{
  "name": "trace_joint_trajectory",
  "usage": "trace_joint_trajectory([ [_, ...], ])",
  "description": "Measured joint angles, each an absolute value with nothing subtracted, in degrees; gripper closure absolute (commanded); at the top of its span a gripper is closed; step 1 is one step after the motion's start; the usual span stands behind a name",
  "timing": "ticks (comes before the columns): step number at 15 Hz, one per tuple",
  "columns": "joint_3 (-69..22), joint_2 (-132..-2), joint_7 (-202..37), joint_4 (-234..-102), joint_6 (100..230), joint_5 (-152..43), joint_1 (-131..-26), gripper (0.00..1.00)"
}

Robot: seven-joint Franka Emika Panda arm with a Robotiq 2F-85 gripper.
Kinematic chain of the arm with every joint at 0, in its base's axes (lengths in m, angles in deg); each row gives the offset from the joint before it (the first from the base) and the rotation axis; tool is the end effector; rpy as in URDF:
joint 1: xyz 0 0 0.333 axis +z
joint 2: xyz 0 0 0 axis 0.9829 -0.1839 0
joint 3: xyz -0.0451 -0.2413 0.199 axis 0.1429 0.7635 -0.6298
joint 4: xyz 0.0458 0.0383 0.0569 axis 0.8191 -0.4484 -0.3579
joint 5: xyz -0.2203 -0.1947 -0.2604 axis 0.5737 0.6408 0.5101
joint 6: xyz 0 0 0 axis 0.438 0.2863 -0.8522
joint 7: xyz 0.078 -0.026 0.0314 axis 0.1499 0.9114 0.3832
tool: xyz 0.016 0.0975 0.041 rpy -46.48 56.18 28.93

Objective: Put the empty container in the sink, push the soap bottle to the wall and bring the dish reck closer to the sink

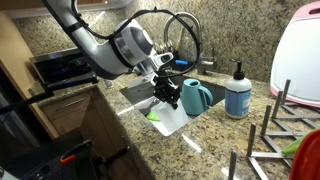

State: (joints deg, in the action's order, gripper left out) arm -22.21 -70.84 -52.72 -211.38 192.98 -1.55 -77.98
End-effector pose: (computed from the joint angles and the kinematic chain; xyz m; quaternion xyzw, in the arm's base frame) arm 0.4991 0.0086 0.1807 0.9732 0.1345 0.0948 0.1605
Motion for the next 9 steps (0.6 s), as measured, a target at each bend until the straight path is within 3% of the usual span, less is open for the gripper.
trace_joint_trajectory([
  [2,-22.2,-70.8,-52.7,-211.4,193.0,-1.5,-78.0,0.99],
  [9,-22.9,-71.5,-53.0,-210.6,193.9,-1.9,-78.0,0.99],
])
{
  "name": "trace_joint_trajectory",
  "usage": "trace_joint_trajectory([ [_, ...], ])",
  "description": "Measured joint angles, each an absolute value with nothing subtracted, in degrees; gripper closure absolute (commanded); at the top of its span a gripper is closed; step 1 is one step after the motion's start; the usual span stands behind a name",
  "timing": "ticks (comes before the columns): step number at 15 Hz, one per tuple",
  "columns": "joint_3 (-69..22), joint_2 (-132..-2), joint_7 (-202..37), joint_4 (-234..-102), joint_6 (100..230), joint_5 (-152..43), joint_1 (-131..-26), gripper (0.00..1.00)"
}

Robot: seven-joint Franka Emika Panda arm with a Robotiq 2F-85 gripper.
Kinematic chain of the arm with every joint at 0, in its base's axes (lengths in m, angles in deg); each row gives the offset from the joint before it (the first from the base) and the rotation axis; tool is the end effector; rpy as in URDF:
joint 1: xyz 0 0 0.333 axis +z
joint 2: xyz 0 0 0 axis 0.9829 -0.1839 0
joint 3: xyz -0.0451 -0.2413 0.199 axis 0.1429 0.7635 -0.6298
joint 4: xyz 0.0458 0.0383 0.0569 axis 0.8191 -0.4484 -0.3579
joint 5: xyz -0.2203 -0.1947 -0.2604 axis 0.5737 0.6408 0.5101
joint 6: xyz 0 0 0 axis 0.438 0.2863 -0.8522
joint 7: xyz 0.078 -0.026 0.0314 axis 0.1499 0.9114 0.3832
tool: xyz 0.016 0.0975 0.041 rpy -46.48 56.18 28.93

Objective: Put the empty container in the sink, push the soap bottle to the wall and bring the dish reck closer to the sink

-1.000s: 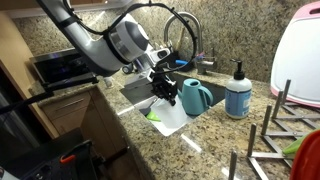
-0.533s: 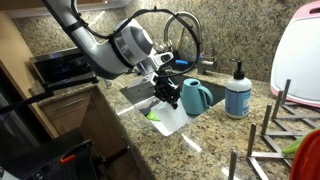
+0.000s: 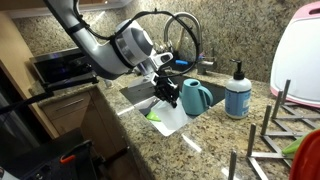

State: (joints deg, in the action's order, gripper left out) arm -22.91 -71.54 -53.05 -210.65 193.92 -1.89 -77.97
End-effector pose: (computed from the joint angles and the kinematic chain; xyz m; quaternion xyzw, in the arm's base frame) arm 0.5034 0.0164 0.1799 0.9728 0.1417 0.1016 0.1524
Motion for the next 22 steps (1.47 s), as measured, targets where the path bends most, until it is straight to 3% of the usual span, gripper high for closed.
trace_joint_trajectory([
  [21,-24.9,-83.7,-54.2,-196.6,191.3,-11.3,-79.7,0.99],
  [22,-25.1,-83.8,-54.2,-196.4,190.5,-12.0,-79.7,0.87],
])
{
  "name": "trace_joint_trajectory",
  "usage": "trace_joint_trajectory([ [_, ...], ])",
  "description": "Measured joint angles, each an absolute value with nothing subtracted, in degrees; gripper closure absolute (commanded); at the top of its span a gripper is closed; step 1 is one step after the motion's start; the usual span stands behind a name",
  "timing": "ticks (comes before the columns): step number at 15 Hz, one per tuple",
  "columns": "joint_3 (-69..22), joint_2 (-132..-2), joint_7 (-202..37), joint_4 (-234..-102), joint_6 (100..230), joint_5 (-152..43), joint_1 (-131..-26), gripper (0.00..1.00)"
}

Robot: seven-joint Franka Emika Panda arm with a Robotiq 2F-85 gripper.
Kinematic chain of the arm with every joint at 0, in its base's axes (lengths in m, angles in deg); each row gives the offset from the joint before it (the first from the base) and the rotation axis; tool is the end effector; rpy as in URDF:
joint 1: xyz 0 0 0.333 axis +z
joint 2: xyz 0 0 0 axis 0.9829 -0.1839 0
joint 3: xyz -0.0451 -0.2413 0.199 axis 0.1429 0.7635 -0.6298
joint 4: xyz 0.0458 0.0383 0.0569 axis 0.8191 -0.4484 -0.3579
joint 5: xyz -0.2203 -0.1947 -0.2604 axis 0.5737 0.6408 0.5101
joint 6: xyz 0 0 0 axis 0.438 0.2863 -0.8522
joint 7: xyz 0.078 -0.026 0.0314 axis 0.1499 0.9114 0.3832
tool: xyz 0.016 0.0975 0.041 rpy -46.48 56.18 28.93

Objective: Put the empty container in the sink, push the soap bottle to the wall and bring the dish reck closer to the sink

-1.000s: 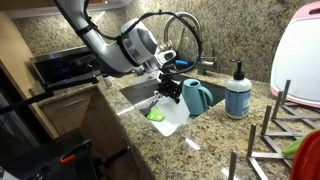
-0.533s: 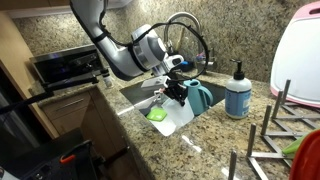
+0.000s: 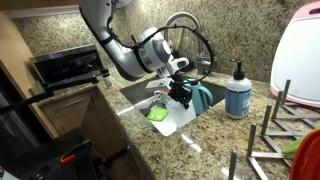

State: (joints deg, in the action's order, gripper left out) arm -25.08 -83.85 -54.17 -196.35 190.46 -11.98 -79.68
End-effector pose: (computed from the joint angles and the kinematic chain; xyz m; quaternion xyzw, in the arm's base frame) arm 0.5728 0.0068 0.1431 0.9834 0.0663 0.0905 0.1428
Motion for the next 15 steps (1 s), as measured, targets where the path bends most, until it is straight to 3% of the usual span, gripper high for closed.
trace_joint_trajectory([
  [1,-24.8,-83.9,-55.1,-196.2,190.0,-14.0,-79.3,0.67],
  [10,-16.5,-84.7,-59.6,-196.0,187.8,-25.4,-70.0,0.0],
  [15,-12.4,-84.9,-59.6,-196.1,187.8,-25.2,-64.5,0.0],
])
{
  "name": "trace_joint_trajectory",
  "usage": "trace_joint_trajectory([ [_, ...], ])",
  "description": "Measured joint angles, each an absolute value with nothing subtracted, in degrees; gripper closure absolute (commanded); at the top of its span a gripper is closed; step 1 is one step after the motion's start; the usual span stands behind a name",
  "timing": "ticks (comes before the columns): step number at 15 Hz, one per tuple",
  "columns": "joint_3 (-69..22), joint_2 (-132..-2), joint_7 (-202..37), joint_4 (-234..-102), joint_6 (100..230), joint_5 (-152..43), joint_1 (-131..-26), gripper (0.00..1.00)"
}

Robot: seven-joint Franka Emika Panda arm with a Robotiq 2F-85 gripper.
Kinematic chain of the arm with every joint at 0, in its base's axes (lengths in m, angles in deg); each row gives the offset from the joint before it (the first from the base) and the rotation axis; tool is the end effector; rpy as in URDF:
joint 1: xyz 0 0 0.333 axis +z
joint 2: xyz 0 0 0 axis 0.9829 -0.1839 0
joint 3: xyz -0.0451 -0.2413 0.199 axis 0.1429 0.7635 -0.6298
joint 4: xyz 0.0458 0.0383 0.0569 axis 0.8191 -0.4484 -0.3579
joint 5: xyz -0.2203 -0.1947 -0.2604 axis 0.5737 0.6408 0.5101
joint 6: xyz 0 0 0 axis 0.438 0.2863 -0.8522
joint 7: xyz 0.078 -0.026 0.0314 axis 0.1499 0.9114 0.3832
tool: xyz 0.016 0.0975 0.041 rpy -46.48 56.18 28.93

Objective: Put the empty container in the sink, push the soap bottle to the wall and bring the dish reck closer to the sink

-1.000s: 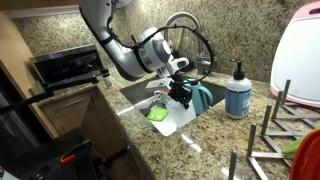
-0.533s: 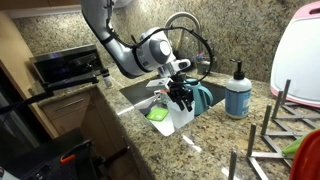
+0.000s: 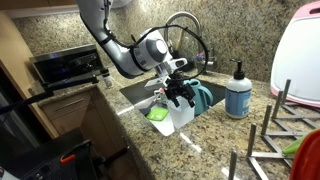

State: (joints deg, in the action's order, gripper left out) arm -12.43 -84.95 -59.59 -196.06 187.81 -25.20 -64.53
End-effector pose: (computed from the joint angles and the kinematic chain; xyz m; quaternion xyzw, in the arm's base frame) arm 0.5757 0.0176 0.1412 0.9817 0.0462 0.0626 0.1741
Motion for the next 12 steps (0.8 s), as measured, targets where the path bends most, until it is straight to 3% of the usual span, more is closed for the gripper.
trace_joint_trajectory([
  [12,-8.0,-79.8,-55.0,-200.1,194.3,-18.5,-55.5,0.0],
])
